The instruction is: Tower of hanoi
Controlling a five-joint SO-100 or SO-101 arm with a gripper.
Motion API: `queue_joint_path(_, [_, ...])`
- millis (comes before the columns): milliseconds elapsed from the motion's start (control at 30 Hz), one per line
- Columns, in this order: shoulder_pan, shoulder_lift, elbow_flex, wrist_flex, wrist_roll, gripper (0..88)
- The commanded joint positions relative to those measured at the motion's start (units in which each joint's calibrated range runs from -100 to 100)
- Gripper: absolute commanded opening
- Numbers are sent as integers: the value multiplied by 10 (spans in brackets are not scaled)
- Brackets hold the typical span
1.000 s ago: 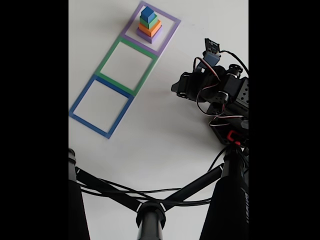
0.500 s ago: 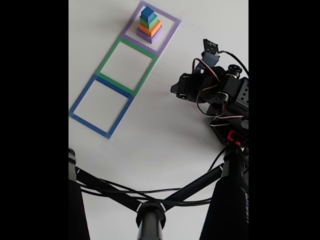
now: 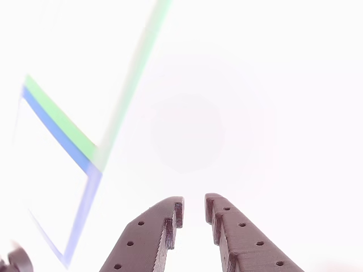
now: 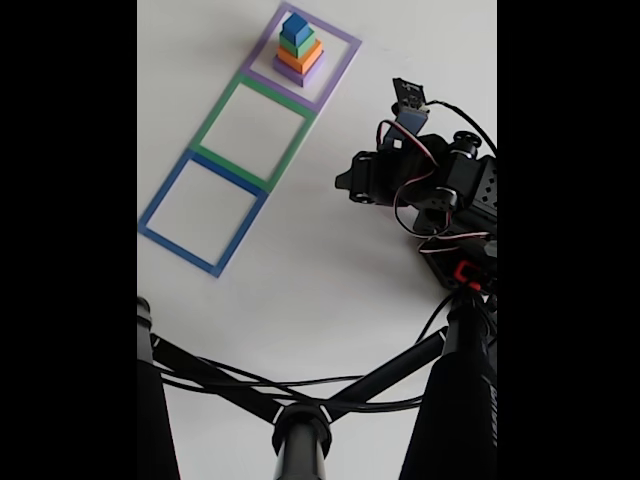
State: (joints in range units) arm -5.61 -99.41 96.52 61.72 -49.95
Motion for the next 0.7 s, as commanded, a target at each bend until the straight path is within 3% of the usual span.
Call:
queue_joint_path(0, [15,6,-2,-75,83,1])
queue_joint_path(267, [-2,158,-183,-126,223,1])
queue_joint_path(400, [0,236,-311,-148,362,1])
queue_joint_path(433, [2,248,-341,-148,402,1])
queue_joint_path(600, [22,352,-460,-218,745,0])
queue_joint_path(667, [29,397,-503,-234,862,3])
